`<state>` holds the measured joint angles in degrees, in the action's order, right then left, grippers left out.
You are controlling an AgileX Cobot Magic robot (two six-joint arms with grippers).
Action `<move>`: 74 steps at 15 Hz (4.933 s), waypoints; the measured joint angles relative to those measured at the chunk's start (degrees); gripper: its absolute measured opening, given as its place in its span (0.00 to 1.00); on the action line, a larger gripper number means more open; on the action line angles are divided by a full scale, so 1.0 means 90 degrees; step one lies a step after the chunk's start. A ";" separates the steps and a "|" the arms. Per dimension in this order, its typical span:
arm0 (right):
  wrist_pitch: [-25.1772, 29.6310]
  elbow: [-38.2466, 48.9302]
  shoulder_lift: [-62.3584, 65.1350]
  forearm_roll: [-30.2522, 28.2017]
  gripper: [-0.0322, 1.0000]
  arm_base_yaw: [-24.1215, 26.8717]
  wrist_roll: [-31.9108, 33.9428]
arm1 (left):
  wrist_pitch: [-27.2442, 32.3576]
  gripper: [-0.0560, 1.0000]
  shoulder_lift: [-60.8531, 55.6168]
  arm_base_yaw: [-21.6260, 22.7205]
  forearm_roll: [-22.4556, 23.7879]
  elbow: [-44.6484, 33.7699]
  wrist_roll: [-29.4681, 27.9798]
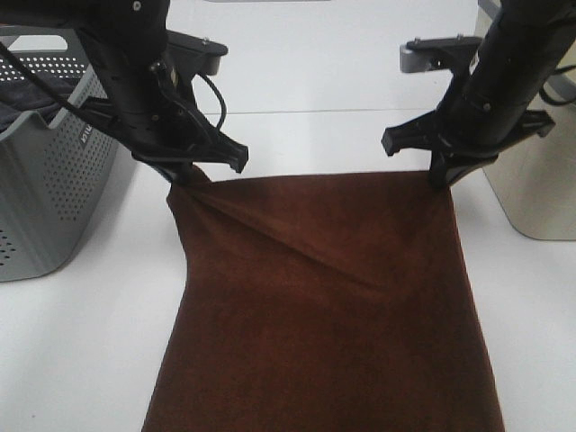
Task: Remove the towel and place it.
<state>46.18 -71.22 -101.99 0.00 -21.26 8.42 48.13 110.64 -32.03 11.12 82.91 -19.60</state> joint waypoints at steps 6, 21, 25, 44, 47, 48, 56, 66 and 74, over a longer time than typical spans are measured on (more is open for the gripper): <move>-0.0465 -0.1216 -0.0280 -0.1114 0.03 0.0006 0.0401 | -0.1190 0.05 0.0000 0.0694 0.0407 0.0497 0.0000; -0.1935 -0.4374 -0.3266 -0.2266 0.03 0.0229 0.0115 | -0.2018 0.05 0.3094 0.1432 0.1280 0.4272 0.0153; -0.2897 -0.4393 -0.3591 -0.2648 0.03 0.0357 0.0134 | -0.3291 0.05 0.3310 0.1623 0.1273 0.4304 0.0153; -0.4857 -0.4444 -0.4533 -0.2432 0.60 0.1031 0.0236 | -0.5851 0.75 0.4565 0.1808 0.0999 0.4896 0.0140; -0.4265 -0.4444 -0.3902 -0.2069 0.61 0.0936 0.0236 | -0.5348 0.77 0.4087 0.1719 0.0999 0.4896 0.0140; -0.4119 -0.4444 -0.3769 -0.2050 0.61 0.0891 0.0236 | -0.5201 0.77 0.3979 0.1668 0.0999 0.4896 0.0140; 0.1082 -0.4450 -0.1305 -0.0999 0.61 0.0293 0.0229 | 0.0738 0.77 0.1477 0.0987 0.0993 0.4896 0.0522; 0.2572 -0.2413 0.1273 -0.0477 0.61 0.0293 -0.0554 | 0.2355 0.77 -0.1331 0.0974 -0.0006 0.3164 0.0777; 0.2617 0.2699 0.5246 0.0191 0.61 0.0293 -0.0554 | 0.2228 0.77 -0.4800 0.0974 -0.0299 -0.2992 0.0885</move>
<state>69.73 -46.93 -54.77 1.72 -18.62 3.44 68.18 67.44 -23.26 8.42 55.98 -11.63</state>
